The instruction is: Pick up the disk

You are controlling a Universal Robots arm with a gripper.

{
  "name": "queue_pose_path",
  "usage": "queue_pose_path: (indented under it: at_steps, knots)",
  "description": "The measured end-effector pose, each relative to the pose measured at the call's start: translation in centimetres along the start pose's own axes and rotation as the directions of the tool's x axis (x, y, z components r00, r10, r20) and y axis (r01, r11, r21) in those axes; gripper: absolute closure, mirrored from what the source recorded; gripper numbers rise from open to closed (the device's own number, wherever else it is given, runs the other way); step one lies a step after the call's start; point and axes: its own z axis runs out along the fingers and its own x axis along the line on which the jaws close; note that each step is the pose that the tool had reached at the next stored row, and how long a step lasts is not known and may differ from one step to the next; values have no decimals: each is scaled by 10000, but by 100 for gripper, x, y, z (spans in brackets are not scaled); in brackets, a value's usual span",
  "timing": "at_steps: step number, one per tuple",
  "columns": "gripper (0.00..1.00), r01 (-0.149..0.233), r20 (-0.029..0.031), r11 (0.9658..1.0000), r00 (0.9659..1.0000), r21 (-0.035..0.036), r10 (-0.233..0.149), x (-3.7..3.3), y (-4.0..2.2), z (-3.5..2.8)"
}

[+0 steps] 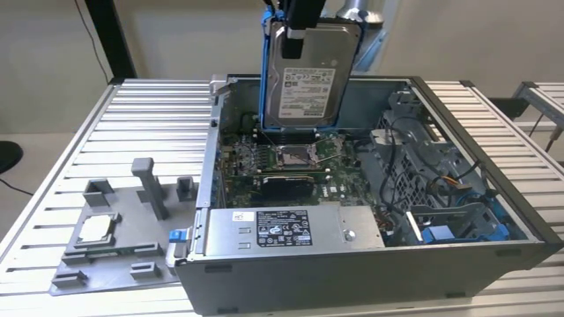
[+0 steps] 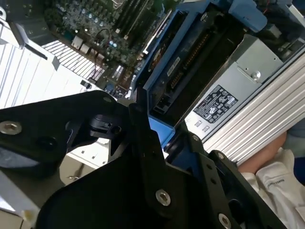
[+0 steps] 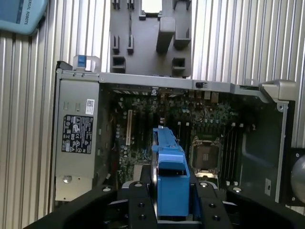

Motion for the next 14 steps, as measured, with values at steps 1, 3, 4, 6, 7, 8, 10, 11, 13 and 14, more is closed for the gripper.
queue_pose_path:
  at_steps: [1, 3, 4, 6, 7, 8, 10, 11, 13, 14]
  knots:
    - [100, 0, 1, 10000, 10000, 0, 0, 27, -26, -2]
    - [100, 1, 2, 10000, 10000, -1, -1, 83, -75, -6]
    - [100, 0, 1, 10000, 10000, -2, 0, 113, -102, -9]
    - [100, 0, 1, 10000, 10000, -4, 0, 169, -150, -14]
    - [100, 1, 2, 10000, 10000, -3, -1, 196, -174, -15]
    - [100, 0, 1, 10000, 10000, -4, 0, 225, -199, -18]
    - [100, 0, 1, 10000, 10000, -4, 0, 283, -243, -22]
    - [100, 0, 2, 10000, 10000, -4, 0, 313, -264, -24]
    - [100, 0, 1, 10000, 10000, -4, 0, 374, -306, -29]
    - [100, 0, 1, 10000, 10000, -4, 0, 408, -327, -31]
